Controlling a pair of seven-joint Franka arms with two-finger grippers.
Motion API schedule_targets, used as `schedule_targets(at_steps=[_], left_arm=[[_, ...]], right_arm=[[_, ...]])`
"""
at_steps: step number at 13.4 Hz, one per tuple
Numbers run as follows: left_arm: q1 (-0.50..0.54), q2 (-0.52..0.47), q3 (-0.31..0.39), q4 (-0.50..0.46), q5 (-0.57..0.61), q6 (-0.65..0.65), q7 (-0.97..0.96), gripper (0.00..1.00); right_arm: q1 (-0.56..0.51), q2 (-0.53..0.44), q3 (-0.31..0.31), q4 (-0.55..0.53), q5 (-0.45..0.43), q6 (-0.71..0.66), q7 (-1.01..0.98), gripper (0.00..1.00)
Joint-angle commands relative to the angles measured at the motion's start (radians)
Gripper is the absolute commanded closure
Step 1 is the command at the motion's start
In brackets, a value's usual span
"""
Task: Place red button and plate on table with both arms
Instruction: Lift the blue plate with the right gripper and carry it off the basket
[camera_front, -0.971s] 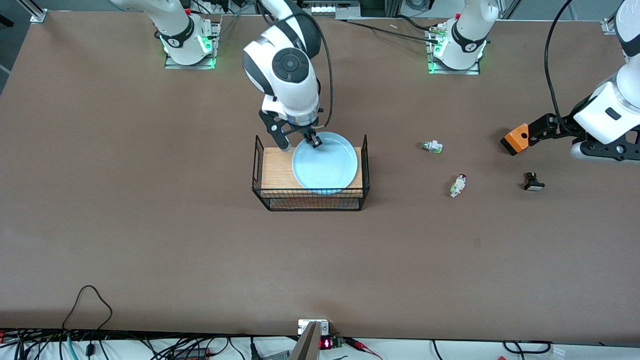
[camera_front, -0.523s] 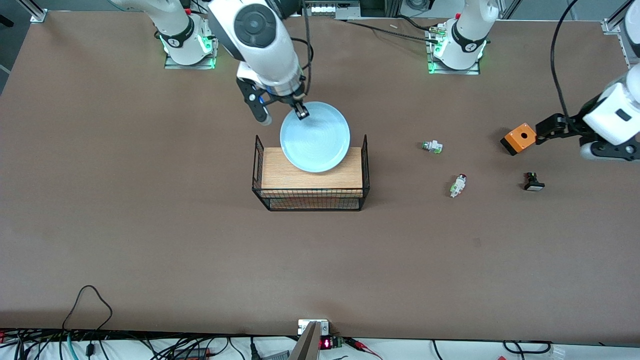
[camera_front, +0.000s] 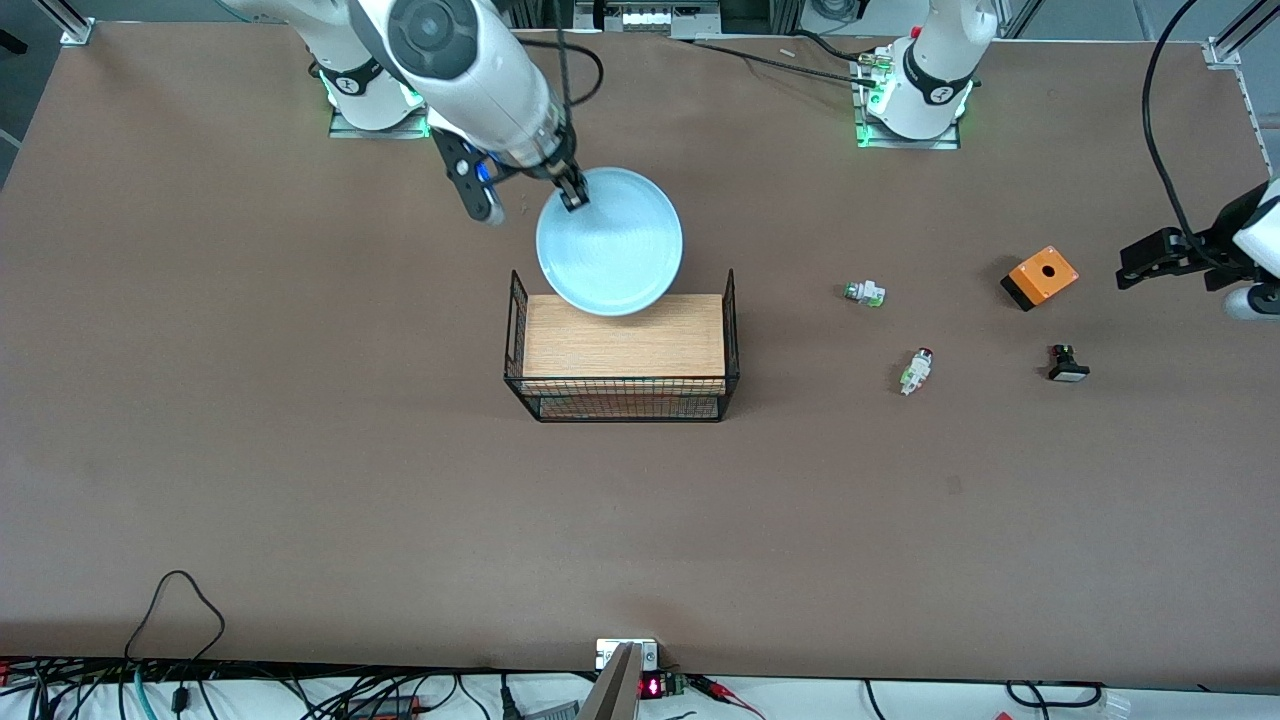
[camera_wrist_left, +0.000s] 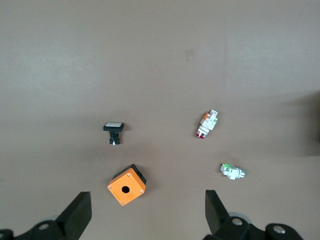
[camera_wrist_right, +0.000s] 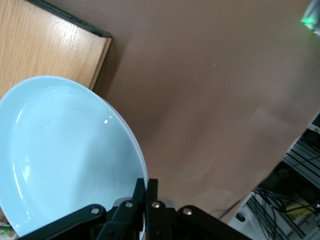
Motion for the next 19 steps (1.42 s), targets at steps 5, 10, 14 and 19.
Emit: schedule_targets(at_steps=[5, 10, 14, 19], left_arm=[[0.041, 0.006, -0.006, 0.023, -0.099, -0.013, 0.023, 0.0], [0.037, 0.026, -0.011, 0.055, -0.099, -0.013, 0.016, 0.0], [0.032, 0.027, -0.012, 0.057, -0.099, -0.013, 0.017, 0.0], [0.035, 0.026, -0.011, 0.065, -0.1, -0.016, 0.014, 0.0]], right_arm=[[-0.166, -0.194, 0.01, -0.008, -0.073, -0.347, -0.394, 1.0], [-0.413, -0.176, -0.019, -0.039, -0.263, -0.374, -1.089, 1.0], [-0.499, -0.109, -0.055, -0.132, -0.289, -0.167, -1.365, 1.0], [-0.545, -0.038, -0.055, -0.293, -0.323, 0.167, -1.547, 1.0]])
